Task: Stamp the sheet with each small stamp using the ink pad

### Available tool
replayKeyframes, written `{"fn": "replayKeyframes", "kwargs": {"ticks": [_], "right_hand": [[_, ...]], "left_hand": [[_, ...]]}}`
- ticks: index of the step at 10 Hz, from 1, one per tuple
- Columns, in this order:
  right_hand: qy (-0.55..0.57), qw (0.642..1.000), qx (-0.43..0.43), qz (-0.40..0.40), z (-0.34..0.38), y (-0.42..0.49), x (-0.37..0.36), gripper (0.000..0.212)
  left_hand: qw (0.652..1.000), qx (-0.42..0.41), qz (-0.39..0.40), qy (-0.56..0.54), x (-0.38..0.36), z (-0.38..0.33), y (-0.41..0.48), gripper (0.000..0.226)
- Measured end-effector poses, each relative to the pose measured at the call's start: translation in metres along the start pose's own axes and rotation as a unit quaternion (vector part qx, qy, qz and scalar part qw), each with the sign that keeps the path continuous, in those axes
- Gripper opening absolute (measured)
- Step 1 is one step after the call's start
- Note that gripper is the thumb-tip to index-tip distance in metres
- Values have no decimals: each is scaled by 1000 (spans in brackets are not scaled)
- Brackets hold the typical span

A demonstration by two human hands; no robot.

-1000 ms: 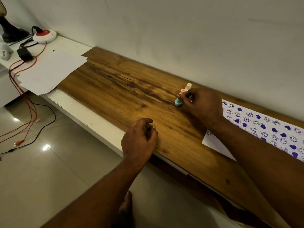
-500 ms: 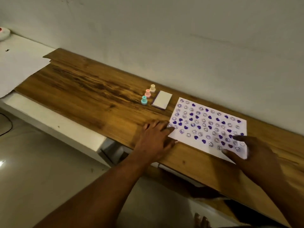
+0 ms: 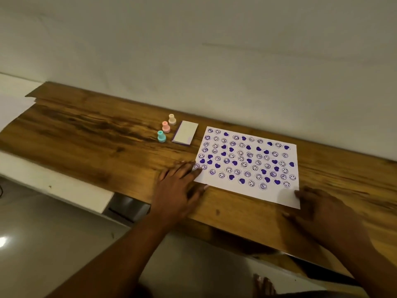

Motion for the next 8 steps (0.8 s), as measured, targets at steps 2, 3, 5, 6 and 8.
{"fn": "replayKeyframes", "kwargs": {"ticks": [2, 3, 5, 6, 8], "right_hand": [[2, 1000, -25, -10, -5, 11, -13, 73], [17, 999, -36, 1, -14, 17, -22, 70], [51, 998, -40, 5, -9, 7, -13, 63], [57, 996, -42, 58, -9, 3, -12, 61], [51, 992, -83, 86, -8, 2, 14, 74]], "left_hand": [[1000, 10, -3, -5, -11, 7, -3, 68], [1000, 10, -9, 4, -16, 10, -3, 68], [1000, 7, 9, -7, -7, 3, -4, 70], [998, 24, 48, -19, 0, -2, 1, 70], [982, 20, 176, -68, 29, -21, 9, 76]]}}
Point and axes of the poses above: each hand's wrist, its own y-axis towards the middle knuckle, its own x-axis out of the back of the hand, z = x × y, the point moved 7 cm from there along y, towards the middle knuckle, and after that the axes turned 13 degrees about -x, right-handed, at the moved point
